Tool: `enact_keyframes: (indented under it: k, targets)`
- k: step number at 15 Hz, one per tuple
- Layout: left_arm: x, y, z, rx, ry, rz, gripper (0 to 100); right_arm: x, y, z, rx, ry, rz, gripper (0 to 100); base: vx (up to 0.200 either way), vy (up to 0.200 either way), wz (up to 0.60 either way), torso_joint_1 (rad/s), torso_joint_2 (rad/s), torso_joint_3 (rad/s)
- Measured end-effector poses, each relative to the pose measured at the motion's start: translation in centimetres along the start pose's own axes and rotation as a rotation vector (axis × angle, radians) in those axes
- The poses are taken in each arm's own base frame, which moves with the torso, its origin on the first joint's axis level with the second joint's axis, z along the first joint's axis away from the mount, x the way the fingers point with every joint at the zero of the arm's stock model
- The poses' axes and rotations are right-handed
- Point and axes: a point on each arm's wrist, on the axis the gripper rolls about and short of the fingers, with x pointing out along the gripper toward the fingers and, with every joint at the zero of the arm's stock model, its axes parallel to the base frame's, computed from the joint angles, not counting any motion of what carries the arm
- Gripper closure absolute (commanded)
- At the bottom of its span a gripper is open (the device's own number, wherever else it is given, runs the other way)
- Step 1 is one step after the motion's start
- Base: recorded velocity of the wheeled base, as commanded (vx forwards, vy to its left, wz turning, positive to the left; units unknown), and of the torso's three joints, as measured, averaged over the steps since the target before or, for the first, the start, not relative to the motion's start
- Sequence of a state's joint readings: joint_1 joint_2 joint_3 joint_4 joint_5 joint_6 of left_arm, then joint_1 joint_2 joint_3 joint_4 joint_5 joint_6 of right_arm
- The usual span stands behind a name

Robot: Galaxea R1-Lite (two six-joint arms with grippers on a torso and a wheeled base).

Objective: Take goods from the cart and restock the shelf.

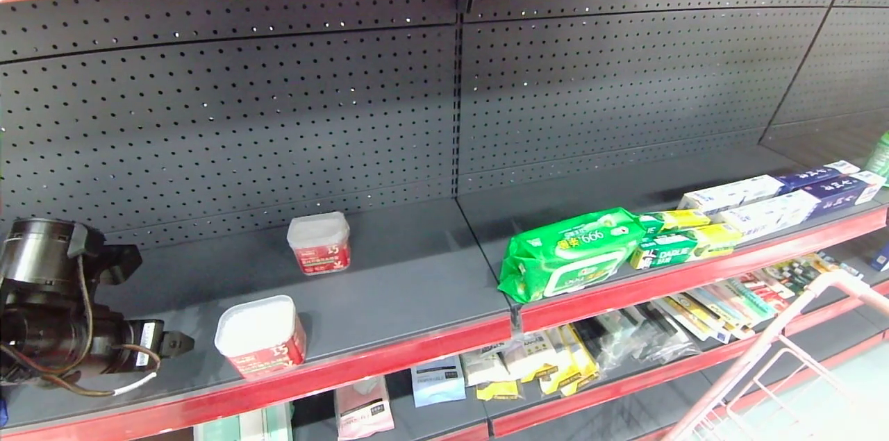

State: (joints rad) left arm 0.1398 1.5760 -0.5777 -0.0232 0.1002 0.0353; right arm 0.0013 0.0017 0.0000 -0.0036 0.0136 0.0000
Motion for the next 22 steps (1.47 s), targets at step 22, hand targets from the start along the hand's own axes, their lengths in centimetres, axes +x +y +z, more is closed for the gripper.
enact_keyframes:
  k: [22]
  targets:
    - [3.2, -3.0, 0.5, 0.056, 0.038, -0.055, 0, 0.0, 0.0, 0.0, 0.0, 0.002, 0.0, 0, 0.0, 0.0, 0.0, 0.0, 0.0, 0.0]
